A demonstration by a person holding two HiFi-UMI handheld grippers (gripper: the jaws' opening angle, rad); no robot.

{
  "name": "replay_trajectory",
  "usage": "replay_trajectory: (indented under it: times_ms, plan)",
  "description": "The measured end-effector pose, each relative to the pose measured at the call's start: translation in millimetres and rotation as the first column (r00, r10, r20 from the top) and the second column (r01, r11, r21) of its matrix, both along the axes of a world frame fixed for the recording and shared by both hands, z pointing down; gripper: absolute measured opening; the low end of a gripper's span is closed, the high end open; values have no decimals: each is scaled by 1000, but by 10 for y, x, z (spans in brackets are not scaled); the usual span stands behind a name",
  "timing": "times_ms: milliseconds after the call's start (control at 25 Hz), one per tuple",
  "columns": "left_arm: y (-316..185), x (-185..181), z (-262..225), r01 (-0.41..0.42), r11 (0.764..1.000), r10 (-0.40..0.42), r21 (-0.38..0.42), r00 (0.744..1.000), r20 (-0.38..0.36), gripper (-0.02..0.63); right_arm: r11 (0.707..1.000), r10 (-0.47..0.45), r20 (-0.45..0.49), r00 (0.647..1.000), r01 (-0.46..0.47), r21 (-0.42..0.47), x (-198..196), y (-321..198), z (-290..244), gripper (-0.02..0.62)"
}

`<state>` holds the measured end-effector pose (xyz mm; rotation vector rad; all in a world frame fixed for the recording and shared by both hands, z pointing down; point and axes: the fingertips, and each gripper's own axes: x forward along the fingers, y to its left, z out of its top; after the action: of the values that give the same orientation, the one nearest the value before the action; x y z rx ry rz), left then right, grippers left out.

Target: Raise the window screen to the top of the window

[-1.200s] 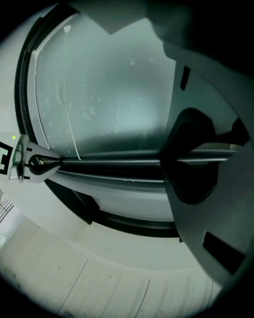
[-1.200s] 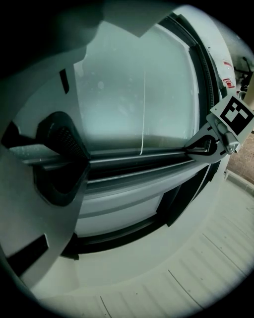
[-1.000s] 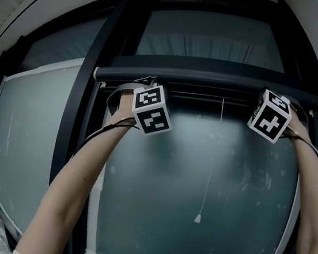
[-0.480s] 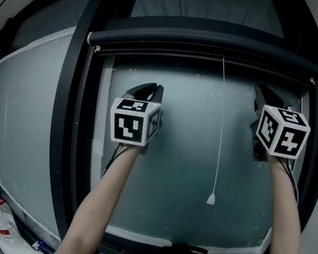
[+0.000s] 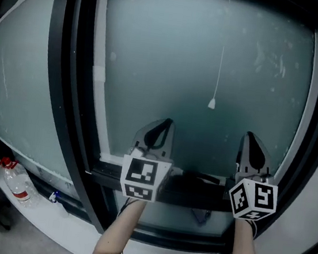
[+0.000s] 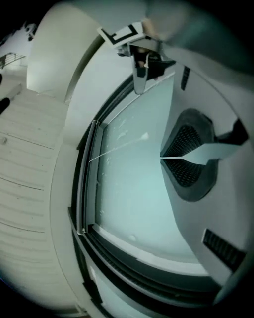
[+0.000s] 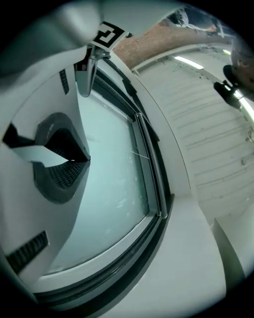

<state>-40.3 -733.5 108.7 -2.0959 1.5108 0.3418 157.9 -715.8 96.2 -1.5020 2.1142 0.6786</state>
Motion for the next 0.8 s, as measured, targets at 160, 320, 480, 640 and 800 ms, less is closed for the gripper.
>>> replay_trajectory:
  times_ms: [160,320,480,640,800]
  plan:
    - [196,183,1067,-84,988,70,-128,992,-105,5,982,-89,67,994,99,-160,-181,161,1099,6]
    - [452,234,2335,-55,942,27,-330,996,-89,3,934,-131,46,990,139,-328,-330,517,2101,6]
    - [690,125,2926,-74,894,20,-442,992,-125,3,886,-126,24,992,123,-447,-330,706,2711,6]
    - [943,-84,2972,-57,902,17,-428,995,-97,3,860,-116,-10,993,95,-502,-401,891,2975,6]
    - [1161,-194,3031,-72,893,26,-445,994,-109,3,845,-111,-13,994,88,-528,-486,1136,3079,6]
